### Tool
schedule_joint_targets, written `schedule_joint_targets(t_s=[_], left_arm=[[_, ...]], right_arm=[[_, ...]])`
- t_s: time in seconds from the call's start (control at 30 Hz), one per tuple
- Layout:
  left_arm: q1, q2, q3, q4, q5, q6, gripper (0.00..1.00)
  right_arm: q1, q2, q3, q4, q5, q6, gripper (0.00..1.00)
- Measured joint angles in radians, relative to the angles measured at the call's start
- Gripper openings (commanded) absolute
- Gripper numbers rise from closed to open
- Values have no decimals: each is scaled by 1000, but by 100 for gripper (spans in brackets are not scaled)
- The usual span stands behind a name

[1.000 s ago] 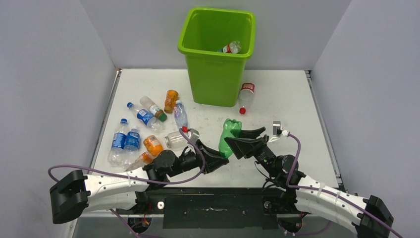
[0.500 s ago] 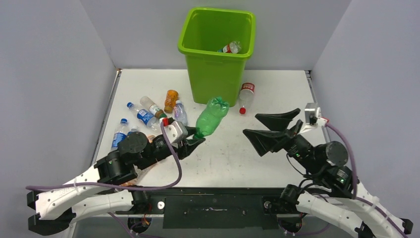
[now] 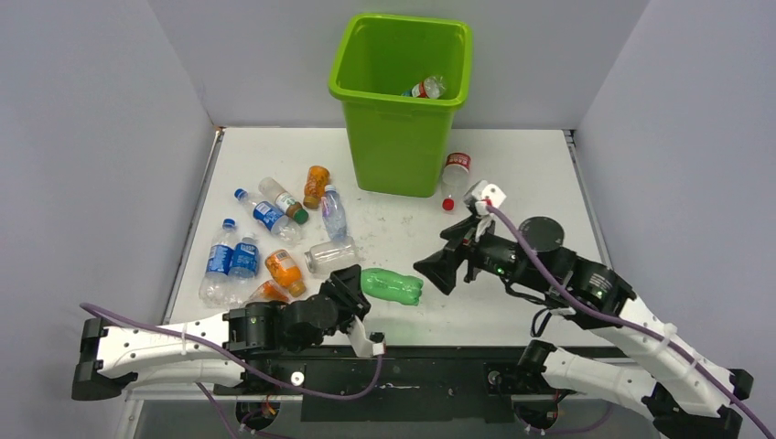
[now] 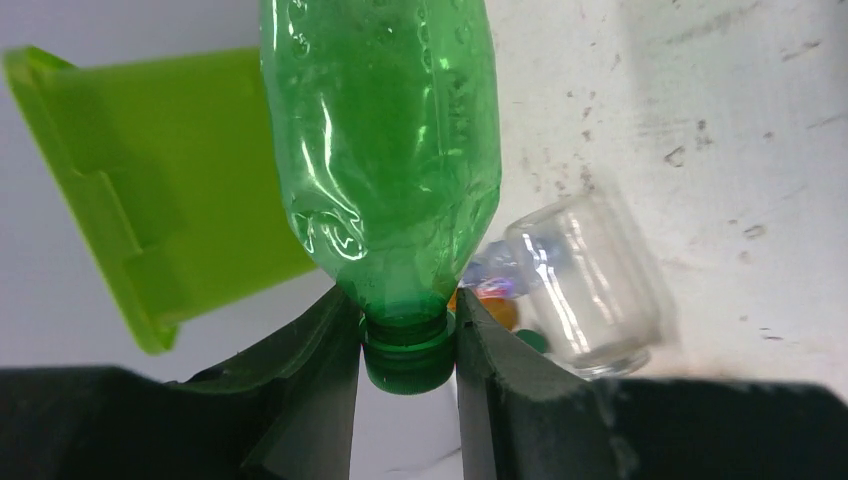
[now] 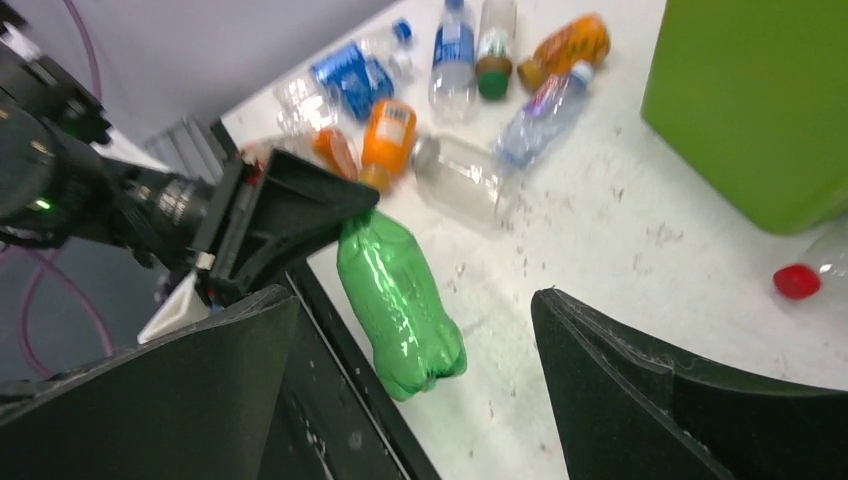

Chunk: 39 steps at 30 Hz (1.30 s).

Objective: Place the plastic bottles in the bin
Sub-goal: Place the plastic bottle in the trash bin.

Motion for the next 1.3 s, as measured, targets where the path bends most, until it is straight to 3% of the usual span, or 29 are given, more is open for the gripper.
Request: schedule_joint_targets(t_s=[0.27,0.6,0.77,0.97,1.03,1.13,1.17,1.2,1.3], left_arm=[[-90,9,-34,229,-50,318,0],[-130,17,5,235,-58,435,0],[-130,16,26,235,-58,456,0],[-130,16,26,230,-63,470,2],[-130,14,29,232,-62,475,24],[-134,14,44,235,-58,473,44],[-134,14,48,236,-54,469,79],[-134,15,51,240,-53,462,99],[-134,14,56,261,-56,420,96]], right_arm=[[0,126,-61,-85,-112,-46,90],[0,184,-96,-106,-247,-94,90],[0,204,-145,-103,-293,-101,100],[0,220,-185,-102,-319,-101,55],[9,212,-185,-98,-331,-95,45],[13,185,-187,-85,-327,-93,38],[13,177,-187,-80,-326,-93,37],[13,163,-187,-71,-322,-93,36],[12,117,-190,-43,-278,-89,35]])
